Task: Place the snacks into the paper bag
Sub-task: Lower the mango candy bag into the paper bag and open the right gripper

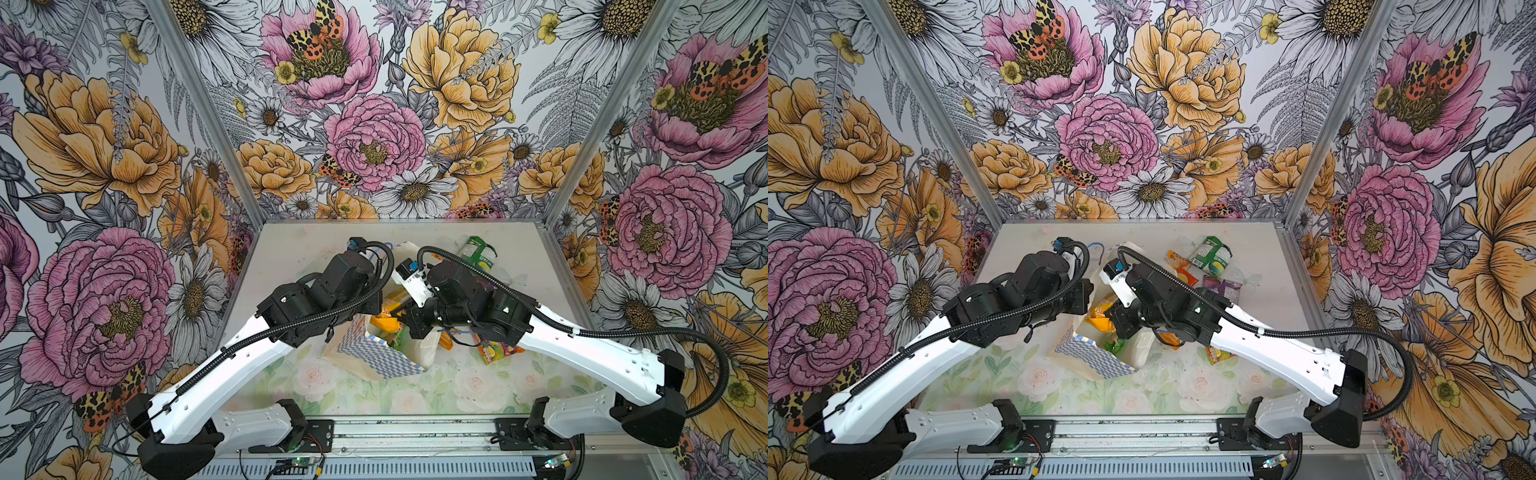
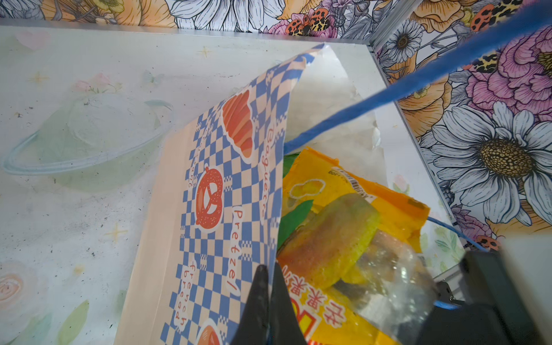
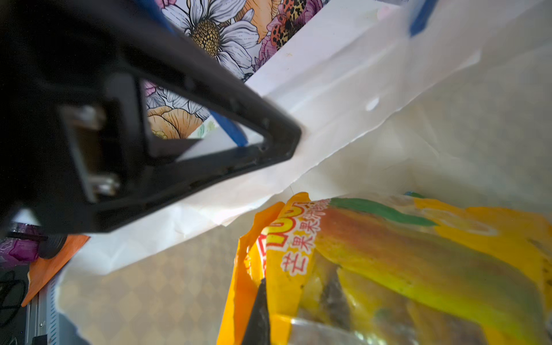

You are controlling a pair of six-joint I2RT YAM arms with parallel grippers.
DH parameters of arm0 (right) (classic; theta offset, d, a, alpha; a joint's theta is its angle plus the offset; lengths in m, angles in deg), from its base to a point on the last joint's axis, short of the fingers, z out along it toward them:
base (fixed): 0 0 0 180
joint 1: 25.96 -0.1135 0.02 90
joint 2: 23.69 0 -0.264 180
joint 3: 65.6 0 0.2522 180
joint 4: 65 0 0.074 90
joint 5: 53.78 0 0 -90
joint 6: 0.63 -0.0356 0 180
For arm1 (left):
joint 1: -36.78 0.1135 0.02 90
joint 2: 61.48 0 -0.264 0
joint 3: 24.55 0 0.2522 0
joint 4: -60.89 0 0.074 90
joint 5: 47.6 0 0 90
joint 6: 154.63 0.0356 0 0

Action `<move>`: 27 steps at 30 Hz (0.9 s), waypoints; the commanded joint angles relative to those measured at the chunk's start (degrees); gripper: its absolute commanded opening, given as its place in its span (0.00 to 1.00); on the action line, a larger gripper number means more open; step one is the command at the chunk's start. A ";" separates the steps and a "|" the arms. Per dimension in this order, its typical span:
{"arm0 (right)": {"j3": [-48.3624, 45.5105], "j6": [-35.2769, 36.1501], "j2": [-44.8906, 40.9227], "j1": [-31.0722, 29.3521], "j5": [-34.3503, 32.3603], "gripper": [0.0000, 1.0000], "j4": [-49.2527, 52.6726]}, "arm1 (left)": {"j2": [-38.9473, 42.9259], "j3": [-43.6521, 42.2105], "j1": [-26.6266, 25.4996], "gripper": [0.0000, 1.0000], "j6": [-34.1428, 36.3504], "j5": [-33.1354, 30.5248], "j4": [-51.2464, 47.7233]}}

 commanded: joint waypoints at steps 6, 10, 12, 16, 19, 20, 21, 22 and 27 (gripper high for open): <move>-7.90 5.51 -4.63 -0.04 3.21 0.00 -17.57 | 4.52 -2.46 -0.23 0.00 1.23 4.98 6.55; -11.82 6.59 -6.75 0.09 2.41 0.00 -22.03 | 5.13 -2.83 -0.04 0.00 1.26 5.63 6.72; -12.44 6.84 -7.21 0.15 2.29 0.00 -23.24 | 4.93 -2.96 0.02 0.00 1.27 5.99 6.79; -13.45 6.96 -7.08 0.19 1.94 0.00 -26.77 | 4.13 -3.87 -0.19 0.00 0.70 7.93 8.03; -13.93 6.34 -5.09 0.91 2.28 0.00 -28.19 | 3.87 -4.51 -0.32 0.00 0.26 8.13 9.06; -14.55 5.97 -4.42 1.19 2.24 0.00 -28.51 | 4.01 -4.37 -0.32 0.00 0.18 7.87 9.02; -15.20 5.51 -4.04 1.41 1.79 0.00 -28.86 | 4.18 -4.26 -0.27 0.00 0.14 7.45 8.99; -15.97 5.00 -3.95 1.54 1.30 0.00 -29.21 | 4.43 -4.32 -0.31 0.00 -0.01 7.02 8.99; -21.72 0.42 -4.11 1.71 1.49 0.00 -35.15 | 5.54 -5.31 -0.11 0.00 -1.35 4.80 8.98</move>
